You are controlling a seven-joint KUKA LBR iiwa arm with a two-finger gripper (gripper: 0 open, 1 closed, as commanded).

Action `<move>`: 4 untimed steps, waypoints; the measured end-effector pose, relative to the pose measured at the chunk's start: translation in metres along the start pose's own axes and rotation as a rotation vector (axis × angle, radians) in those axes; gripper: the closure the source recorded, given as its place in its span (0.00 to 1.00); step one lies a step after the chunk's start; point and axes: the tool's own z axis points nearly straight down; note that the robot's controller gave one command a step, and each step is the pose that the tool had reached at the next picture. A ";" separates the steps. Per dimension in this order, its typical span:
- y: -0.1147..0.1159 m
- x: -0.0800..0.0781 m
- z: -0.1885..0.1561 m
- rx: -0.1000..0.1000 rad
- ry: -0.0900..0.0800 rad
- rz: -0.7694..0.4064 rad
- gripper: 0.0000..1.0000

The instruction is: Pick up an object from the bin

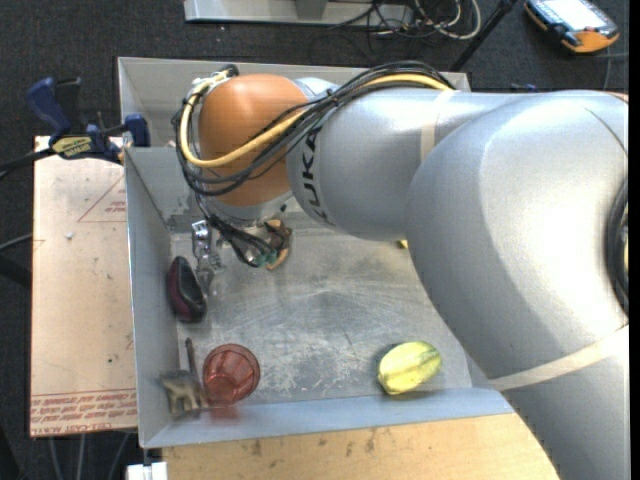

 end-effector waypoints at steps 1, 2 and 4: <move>0.001 0.000 -0.029 -0.002 0.004 0.001 0.00; 0.002 0.002 -0.023 -0.002 0.005 0.003 0.00; 0.005 -0.010 0.023 -0.005 -0.006 -0.009 1.00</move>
Offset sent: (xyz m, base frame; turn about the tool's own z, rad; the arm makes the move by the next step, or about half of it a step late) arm 0.0000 0.0000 0.0000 0.0000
